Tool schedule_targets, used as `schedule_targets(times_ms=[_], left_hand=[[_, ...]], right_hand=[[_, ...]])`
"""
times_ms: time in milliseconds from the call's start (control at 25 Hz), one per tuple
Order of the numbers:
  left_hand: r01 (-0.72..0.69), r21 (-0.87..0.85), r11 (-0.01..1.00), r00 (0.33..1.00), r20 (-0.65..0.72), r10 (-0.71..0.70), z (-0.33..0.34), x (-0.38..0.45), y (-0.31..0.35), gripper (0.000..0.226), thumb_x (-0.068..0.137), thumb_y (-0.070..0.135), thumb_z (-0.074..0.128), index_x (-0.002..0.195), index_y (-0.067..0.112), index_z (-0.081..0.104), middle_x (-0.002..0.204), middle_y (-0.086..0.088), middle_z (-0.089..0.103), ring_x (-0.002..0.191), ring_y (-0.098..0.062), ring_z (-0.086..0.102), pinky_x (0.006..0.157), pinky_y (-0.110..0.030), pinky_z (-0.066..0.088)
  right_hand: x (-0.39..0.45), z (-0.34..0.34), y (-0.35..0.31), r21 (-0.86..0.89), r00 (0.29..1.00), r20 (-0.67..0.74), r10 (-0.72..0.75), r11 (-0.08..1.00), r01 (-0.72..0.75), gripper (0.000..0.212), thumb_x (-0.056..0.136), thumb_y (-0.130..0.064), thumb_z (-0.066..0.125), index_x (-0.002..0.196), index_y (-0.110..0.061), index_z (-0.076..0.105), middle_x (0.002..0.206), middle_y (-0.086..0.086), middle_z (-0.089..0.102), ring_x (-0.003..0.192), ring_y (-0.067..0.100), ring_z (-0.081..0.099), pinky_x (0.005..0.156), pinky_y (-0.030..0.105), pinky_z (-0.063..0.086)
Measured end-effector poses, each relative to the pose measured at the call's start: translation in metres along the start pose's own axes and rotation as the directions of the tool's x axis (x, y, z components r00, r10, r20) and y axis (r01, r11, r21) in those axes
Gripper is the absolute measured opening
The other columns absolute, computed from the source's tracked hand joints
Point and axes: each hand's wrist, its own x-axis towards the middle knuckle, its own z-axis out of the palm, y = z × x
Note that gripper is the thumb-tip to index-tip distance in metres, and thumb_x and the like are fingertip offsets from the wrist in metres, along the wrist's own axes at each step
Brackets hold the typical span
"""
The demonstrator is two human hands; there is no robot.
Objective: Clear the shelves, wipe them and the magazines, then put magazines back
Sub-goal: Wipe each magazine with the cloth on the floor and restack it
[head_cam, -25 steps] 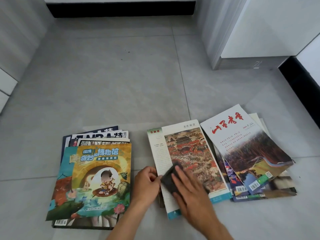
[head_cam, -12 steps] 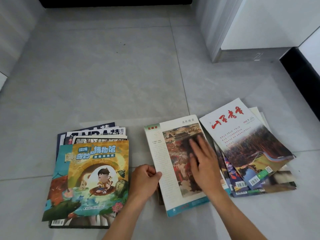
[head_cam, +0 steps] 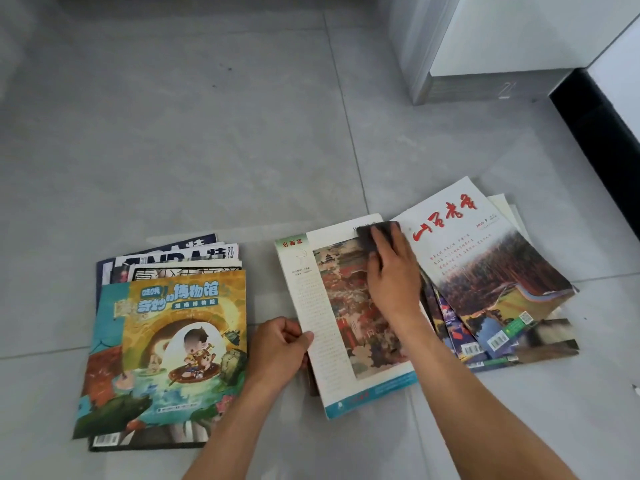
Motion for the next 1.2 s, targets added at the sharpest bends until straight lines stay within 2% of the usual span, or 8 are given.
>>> schedule_targets(times_ms=[40,120,240,480,800,1000,1120,1200], left_hand=[[0.001,0.011,1.0,1.0,-0.005,-0.001,0.0,0.0,0.0,0.016,0.086,0.007,0.073,0.077,0.003,0.06,0.073,-0.008,0.072,0.055,-0.016,0.067,0.052,-0.029,0.056],[0.001,0.006,1.0,1.0,-0.011,-0.001,0.001,0.002,-0.001,0.016,0.085,0.008,0.074,0.077,0.003,0.061,0.073,-0.009,0.072,0.059,-0.02,0.069,0.054,-0.034,0.059],[-0.026,0.019,0.999,0.999,-0.024,0.026,0.002,0.003,-0.004,0.016,0.084,0.01,0.075,0.075,0.006,0.062,0.071,-0.008,0.071,0.063,-0.025,0.07,0.059,-0.044,0.06],[-0.018,0.037,0.999,1.0,-0.023,0.019,0.001,0.001,-0.003,0.016,0.087,0.012,0.072,0.079,0.005,0.06,0.076,-0.005,0.071,0.067,-0.02,0.07,0.06,-0.039,0.061],[-0.013,0.003,1.0,1.0,0.003,0.013,-0.001,-0.001,-0.005,0.012,0.088,0.007,0.07,0.082,0.005,0.06,0.078,-0.011,0.07,0.063,-0.023,0.068,0.06,-0.035,0.06],[-0.116,0.102,0.988,0.993,-0.012,0.117,-0.002,-0.007,-0.004,0.017,0.088,0.013,0.07,0.078,0.011,0.057,0.079,-0.005,0.071,0.069,-0.021,0.07,0.064,-0.044,0.06],[-0.359,0.255,0.898,0.931,0.034,0.363,-0.003,-0.015,0.001,0.026,0.086,0.014,0.07,0.072,0.023,0.051,0.075,0.009,0.068,0.072,-0.012,0.066,0.066,-0.038,0.057],[-0.393,0.093,0.915,0.919,0.08,0.386,-0.007,-0.019,0.01,0.022,0.087,0.009,0.07,0.074,0.021,0.058,0.089,0.016,0.072,0.089,-0.007,0.068,0.073,-0.024,0.056]], right_hand=[[0.002,0.007,-0.017,-0.034,0.999,-0.004,0.032,0.999,-0.032,0.05,0.1,-0.022,0.046,0.15,-0.023,0.043,0.162,0.009,0.027,0.151,0.032,0.022,0.118,0.055,0.028],[-0.006,0.031,-0.059,-0.05,0.977,0.082,-0.198,0.978,0.203,0.051,0.099,-0.021,0.047,0.149,-0.023,0.043,0.162,0.01,0.028,0.151,0.032,0.02,0.121,0.054,0.023],[-0.008,0.046,-0.078,0.075,0.813,0.261,-0.52,0.851,0.52,0.047,0.098,-0.026,0.047,0.145,-0.029,0.049,0.16,0.004,0.034,0.149,0.03,0.028,0.121,0.051,0.024],[0.031,0.008,-0.003,0.003,0.991,0.034,-0.132,0.991,0.132,0.046,0.1,-0.023,0.05,0.146,-0.025,0.049,0.16,0.007,0.033,0.147,0.032,0.031,0.116,0.055,0.032],[-0.169,-0.001,0.014,-0.055,0.876,0.16,-0.454,0.882,0.467,0.054,0.095,-0.029,0.05,0.149,-0.031,0.044,0.163,-0.004,0.026,0.151,0.023,0.025,0.118,0.046,0.026],[-0.16,-0.016,0.037,-0.051,1.0,0.013,0.008,0.999,-0.007,0.053,0.096,-0.033,0.039,0.148,-0.028,0.044,0.164,-0.002,0.021,0.151,0.026,0.022,0.116,0.055,0.03],[-0.183,0.008,-0.016,-0.022,0.962,0.127,-0.242,0.969,0.247,0.061,0.091,-0.03,0.043,0.152,-0.029,0.035,0.164,-0.001,0.022,0.15,0.025,0.024,0.121,0.041,0.017],[-0.172,0.011,-0.034,0.156,0.952,0.138,-0.273,0.955,0.251,0.062,0.095,-0.026,0.043,0.155,-0.032,0.028,0.165,-0.007,0.019,0.151,0.016,0.022,0.121,0.034,0.014]])
